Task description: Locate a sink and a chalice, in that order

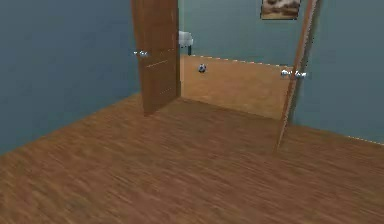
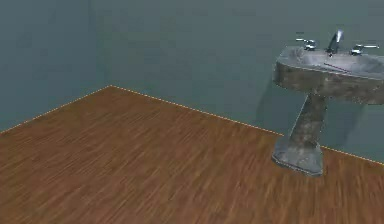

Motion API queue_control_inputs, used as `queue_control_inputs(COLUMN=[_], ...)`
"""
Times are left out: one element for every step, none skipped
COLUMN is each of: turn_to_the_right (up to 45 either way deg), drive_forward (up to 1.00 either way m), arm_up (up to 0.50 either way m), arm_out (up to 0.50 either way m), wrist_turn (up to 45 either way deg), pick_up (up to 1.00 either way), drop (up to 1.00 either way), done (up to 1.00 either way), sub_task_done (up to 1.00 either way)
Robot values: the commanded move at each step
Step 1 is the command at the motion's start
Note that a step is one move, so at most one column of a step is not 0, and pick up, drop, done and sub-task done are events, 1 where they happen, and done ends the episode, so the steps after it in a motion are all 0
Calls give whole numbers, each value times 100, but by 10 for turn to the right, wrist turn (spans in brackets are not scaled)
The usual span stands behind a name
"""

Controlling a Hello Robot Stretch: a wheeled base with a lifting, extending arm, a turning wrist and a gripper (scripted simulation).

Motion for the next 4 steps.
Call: queue_control_inputs(turn_to_the_right=[450, 450, 390, 30], drive_forward=[0, 0, 0, 0], arm_up=[0, 0, 0, 0], arm_out=[0, 0, 0, 0], wrist_turn=[0, 0, 0, 0], pick_up=[0, 0, 0, 0], drop=[0, 0, 0, 0], done=[0, 0, 0, 0], sub_task_done=[0, 0, 0, 0])
